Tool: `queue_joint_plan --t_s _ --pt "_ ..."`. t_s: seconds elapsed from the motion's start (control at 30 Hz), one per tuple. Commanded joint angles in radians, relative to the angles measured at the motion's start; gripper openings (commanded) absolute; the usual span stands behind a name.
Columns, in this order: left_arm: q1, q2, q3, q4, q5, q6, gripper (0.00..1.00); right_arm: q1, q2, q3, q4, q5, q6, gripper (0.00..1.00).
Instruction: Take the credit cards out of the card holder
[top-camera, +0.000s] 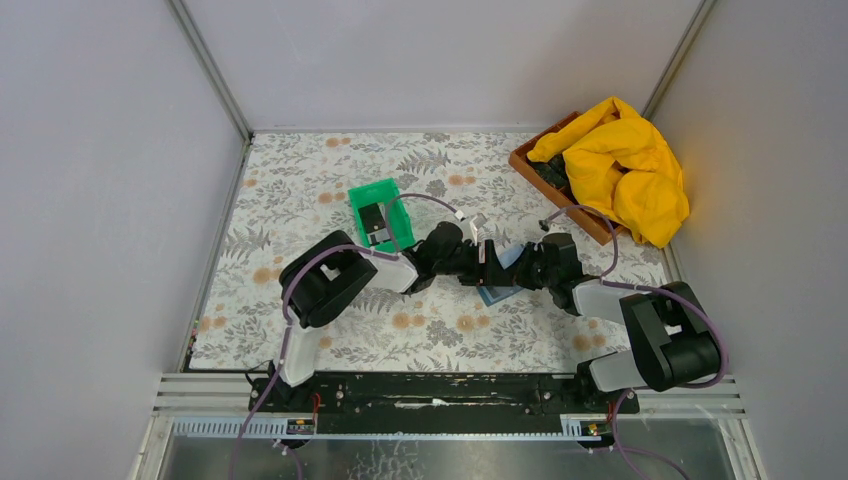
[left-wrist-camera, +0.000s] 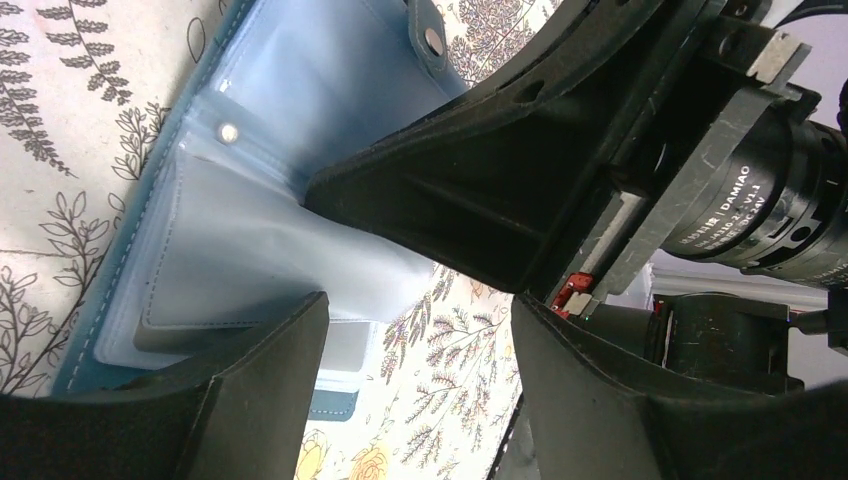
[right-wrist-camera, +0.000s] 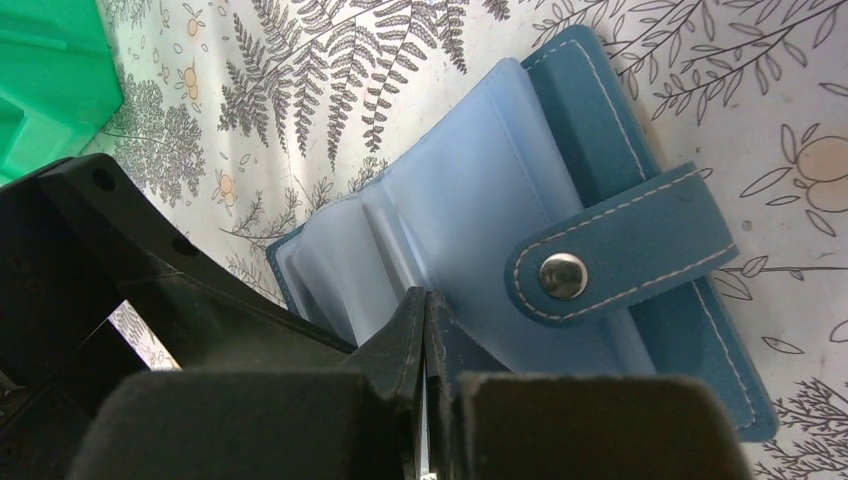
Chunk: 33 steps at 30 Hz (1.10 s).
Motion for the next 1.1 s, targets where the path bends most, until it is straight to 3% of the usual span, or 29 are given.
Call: queue_joint_plan --t_s 0.0,0.27,0.47,0.77,1.07 --pt "-0.014 0.005 0.051 0.096 0.018 -0.019 0.75 0.022 0.028 -0.028 -0.087 -0.06 -0.008 0.0" --pt "-0.013 -0.001 0.054 0.1 0.006 -0.018 0.75 0.022 0.009 -0.024 -0.102 -0.068 -0.008 0.0" --pt "-0.007 -0.003 0.067 0.108 -0.01 -0.02 0.75 0.022 -0.143 -0.023 -0.166 -0.041 -0.013 0.0" --pt "0.0 0.018 0.1 0.093 -0.029 -0.011 0.75 0.021 -0.193 0.002 -0.242 -0.025 -0.037 0.01" --pt "0.01 -0.175 -0.087 0.06 -0.123 0.036 0.75 0.022 -0.186 0.053 -0.349 0.1 -0.079 0.06"
